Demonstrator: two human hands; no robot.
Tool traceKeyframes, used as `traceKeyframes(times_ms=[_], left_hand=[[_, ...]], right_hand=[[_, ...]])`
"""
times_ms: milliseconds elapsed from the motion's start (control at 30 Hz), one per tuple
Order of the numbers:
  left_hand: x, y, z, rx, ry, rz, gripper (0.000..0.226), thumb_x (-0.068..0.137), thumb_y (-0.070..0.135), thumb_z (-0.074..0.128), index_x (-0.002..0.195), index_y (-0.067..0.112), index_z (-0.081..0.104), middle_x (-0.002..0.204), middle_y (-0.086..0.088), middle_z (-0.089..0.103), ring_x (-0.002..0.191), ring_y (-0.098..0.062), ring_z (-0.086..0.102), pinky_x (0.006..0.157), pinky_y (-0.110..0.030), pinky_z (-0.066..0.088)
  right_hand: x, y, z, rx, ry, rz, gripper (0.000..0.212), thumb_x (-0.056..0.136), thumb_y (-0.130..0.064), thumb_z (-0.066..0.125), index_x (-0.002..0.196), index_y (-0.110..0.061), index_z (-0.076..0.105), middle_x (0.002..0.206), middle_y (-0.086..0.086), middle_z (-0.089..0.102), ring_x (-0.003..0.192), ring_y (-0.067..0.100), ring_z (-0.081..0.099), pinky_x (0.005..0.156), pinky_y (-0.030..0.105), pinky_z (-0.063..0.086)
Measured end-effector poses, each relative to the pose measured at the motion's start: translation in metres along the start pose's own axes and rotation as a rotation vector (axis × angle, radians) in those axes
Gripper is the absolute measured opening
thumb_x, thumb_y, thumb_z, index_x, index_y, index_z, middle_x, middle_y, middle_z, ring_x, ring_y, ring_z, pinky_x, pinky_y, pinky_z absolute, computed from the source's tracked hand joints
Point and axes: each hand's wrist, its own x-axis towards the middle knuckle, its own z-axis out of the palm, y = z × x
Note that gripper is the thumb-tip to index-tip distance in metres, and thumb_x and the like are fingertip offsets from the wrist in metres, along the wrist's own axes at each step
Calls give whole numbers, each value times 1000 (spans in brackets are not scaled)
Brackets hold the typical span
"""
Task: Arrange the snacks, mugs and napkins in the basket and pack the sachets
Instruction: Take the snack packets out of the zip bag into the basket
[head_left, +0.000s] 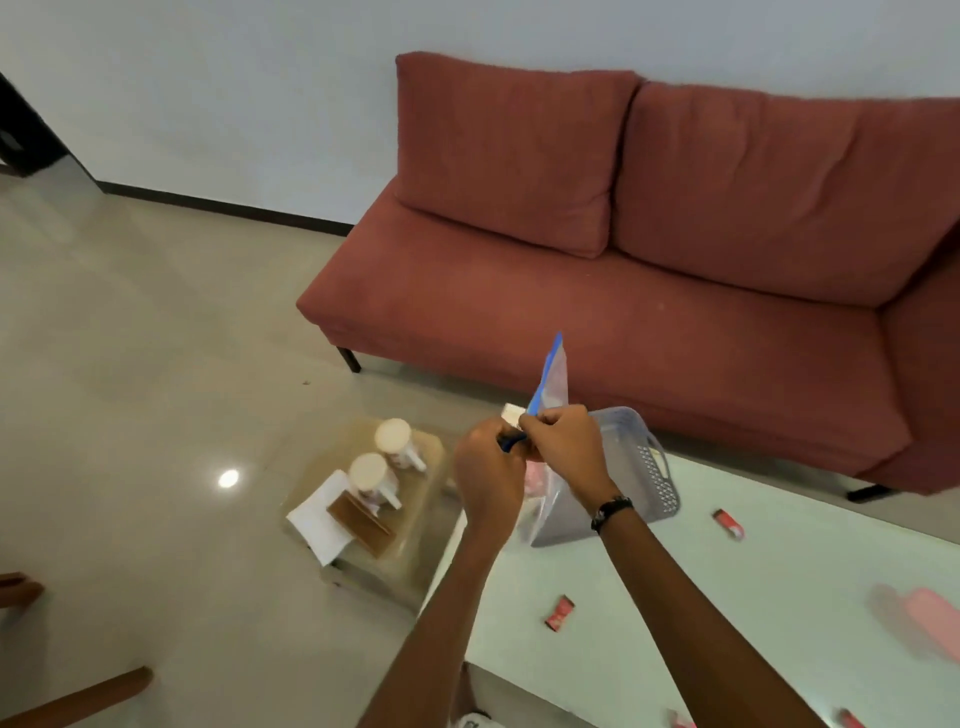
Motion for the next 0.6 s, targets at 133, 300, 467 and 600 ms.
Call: traceKeyframes(times_ms=[133, 300, 467, 600], left_hand=[[-77, 44, 41, 46, -60, 96, 8, 85, 13, 59, 85, 9, 66, 86, -6, 69, 76, -18, 59, 62, -24, 40], [-163, 79, 73, 186, -37, 347, 17, 86, 14, 63, 90, 0, 70, 84, -16, 72, 72, -29, 67, 64, -34, 55], [-198, 107, 95, 75, -37, 340, 15, 83, 12, 67, 79, -3, 70, 75, -17, 72, 66, -27, 65, 65, -32, 55], [-218, 119, 111, 21, -87, 340, 18, 86, 15, 65, 79, -1, 69, 76, -16, 70, 66, -23, 60, 67, -32, 53]], right_hand=[[-34, 42, -85, 21, -13, 74, 24, 79, -8, 61, 67, 11, 66, 73, 30, 69, 70, 36, 71, 69, 48, 60], [-66, 77, -174, 192, 30, 185, 27, 83, -2, 62, 57, -8, 65, 62, 8, 68, 49, 9, 69, 47, 16, 55], [-97, 93, -226, 301, 87, 228, 12, 80, -7, 69, 75, 4, 70, 70, 13, 71, 53, 11, 70, 48, 18, 54], [-118, 105, -245, 198, 41, 295, 16, 78, -13, 72, 76, 3, 70, 71, 8, 70, 60, 14, 70, 51, 18, 56]])
